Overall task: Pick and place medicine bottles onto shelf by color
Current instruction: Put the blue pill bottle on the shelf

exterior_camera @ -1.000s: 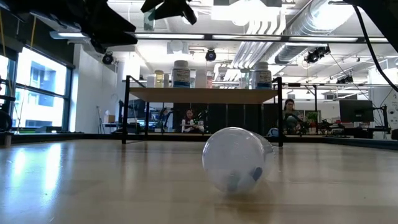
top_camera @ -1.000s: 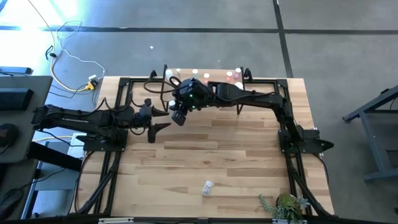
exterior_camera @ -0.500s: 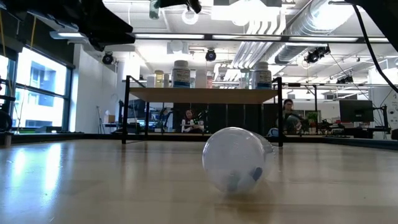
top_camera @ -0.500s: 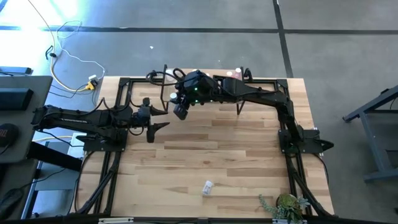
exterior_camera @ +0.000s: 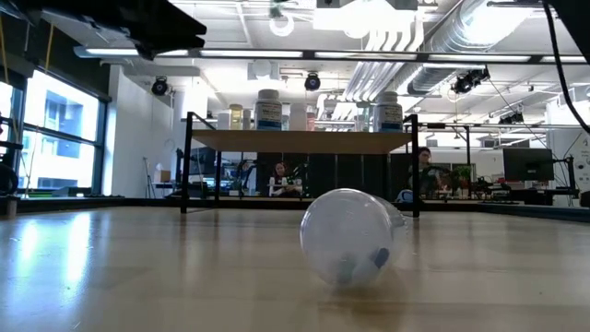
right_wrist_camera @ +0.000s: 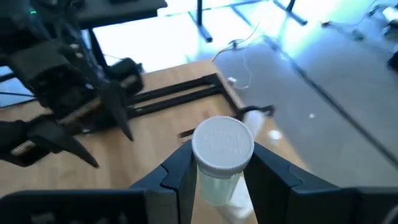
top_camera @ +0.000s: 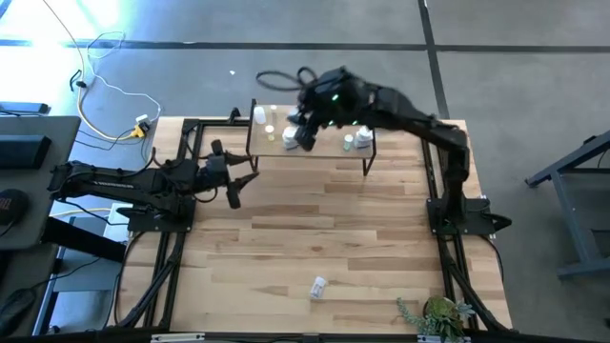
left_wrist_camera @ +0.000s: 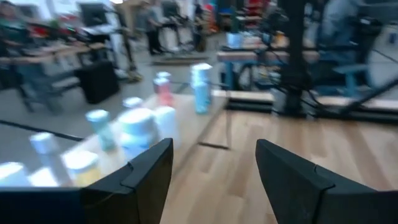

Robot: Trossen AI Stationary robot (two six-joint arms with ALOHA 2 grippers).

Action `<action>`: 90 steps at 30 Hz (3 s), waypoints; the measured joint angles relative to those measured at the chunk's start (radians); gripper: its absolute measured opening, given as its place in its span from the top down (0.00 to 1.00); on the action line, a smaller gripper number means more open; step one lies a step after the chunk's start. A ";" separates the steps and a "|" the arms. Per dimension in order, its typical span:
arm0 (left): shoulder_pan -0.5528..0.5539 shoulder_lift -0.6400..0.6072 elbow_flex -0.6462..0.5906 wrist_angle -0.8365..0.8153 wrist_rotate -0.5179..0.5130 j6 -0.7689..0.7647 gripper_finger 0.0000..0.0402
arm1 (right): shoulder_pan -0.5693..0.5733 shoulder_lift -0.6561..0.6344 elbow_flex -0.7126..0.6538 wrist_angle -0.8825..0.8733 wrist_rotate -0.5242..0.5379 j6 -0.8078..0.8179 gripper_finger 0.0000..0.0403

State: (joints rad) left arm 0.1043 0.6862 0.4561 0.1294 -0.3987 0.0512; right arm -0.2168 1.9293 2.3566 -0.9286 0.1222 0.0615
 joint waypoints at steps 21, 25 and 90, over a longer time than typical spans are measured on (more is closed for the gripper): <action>0.001 0.000 0.000 0.161 -0.379 0.092 0.45 | -0.139 -0.313 -0.348 -0.057 -0.048 -0.092 0.72; 0.001 0.000 0.000 0.161 -0.380 0.092 0.45 | -0.125 -0.380 -0.578 0.158 -0.080 -0.034 0.72; 0.000 0.001 0.000 0.143 -0.358 0.083 0.45 | 0.162 -0.306 -1.150 0.722 0.708 0.411 0.72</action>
State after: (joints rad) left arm 0.1047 0.6872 0.4561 0.2729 -0.7567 0.1345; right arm -0.0550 1.6233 1.2065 -0.2067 0.8303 0.4725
